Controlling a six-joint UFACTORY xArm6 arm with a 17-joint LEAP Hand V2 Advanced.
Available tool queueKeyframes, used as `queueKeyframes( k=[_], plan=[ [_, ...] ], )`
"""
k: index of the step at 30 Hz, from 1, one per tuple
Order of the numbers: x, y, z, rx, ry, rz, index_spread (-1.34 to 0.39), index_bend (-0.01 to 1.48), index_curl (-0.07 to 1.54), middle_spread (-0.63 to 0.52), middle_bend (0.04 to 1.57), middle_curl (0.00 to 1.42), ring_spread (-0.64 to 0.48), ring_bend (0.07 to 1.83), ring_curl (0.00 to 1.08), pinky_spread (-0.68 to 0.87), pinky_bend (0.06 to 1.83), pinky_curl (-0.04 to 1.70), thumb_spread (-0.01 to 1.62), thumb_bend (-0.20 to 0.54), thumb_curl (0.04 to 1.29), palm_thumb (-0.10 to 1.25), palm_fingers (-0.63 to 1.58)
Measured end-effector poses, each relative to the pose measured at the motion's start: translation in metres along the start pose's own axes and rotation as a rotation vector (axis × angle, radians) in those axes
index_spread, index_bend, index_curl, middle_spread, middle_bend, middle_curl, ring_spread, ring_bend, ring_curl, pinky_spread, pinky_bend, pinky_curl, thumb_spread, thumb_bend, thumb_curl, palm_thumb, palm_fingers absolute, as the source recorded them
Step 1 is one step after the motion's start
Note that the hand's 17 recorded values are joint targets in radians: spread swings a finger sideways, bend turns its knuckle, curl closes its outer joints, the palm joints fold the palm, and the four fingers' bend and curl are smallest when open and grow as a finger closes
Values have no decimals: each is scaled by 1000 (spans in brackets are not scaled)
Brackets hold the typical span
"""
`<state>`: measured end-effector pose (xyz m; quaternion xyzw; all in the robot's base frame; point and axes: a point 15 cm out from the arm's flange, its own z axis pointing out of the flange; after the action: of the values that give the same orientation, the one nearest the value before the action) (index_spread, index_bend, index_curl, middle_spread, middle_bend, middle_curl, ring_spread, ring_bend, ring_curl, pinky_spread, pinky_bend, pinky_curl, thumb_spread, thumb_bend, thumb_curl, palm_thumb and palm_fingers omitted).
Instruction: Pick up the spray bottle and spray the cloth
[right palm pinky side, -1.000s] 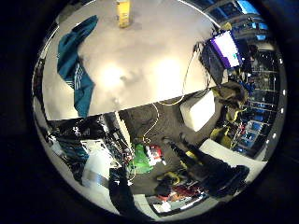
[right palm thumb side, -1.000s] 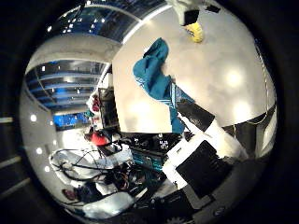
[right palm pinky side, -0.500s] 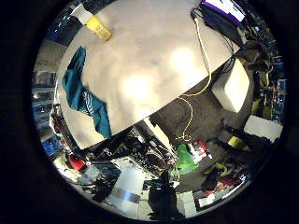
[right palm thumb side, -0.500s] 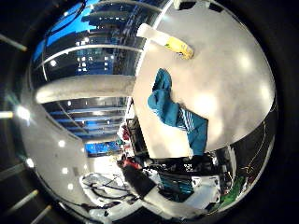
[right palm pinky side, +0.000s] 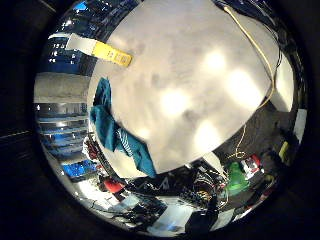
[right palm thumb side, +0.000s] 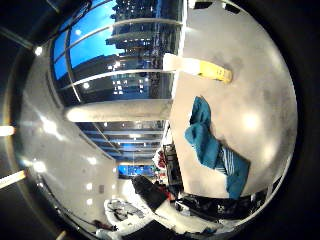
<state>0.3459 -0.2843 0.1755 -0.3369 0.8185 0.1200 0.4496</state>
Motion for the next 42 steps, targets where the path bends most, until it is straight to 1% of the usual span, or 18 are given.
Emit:
queueKeyframes(
  k=[7, 11, 18, 29, 34, 37, 42],
  plan=[
    [-4, -33, 30, 40, -41, -26, -215, 136, 214, 141, 199, 323, 185, 322, 266, 388, 456, 323, 955, -27, 288, 355, -19],
    [-2, -58, 38, 64, -63, -43, -213, 139, 217, 137, 197, 325, 176, 325, 265, 387, 454, 321, 955, -26, 292, 397, -17],
    [-10, -84, 68, 60, -91, -63, -213, 138, 220, 135, 198, 327, 173, 332, 266, 368, 448, 320, 950, -28, 291, 414, -17],
    [2, -102, 108, 32, -90, -65, -208, 145, 229, 135, 197, 325, 172, 334, 266, 366, 441, 319, 954, -29, 289, 426, -11],
    [1, -112, 115, 30, -91, -72, -205, 145, 232, 135, 198, 328, 173, 344, 269, 365, 440, 318, 962, -25, 294, 454, -5],
    [2, -113, 118, 26, -91, -64, -205, 150, 237, 135, 196, 327, 173, 343, 268, 365, 438, 317, 960, -28, 294, 454, -3],
    [-6, -118, 128, 14, -93, -82, -205, 147, 241, 135, 197, 329, 173, 348, 269, 365, 436, 316, 960, -28, 294, 454, -1]
  ],
)
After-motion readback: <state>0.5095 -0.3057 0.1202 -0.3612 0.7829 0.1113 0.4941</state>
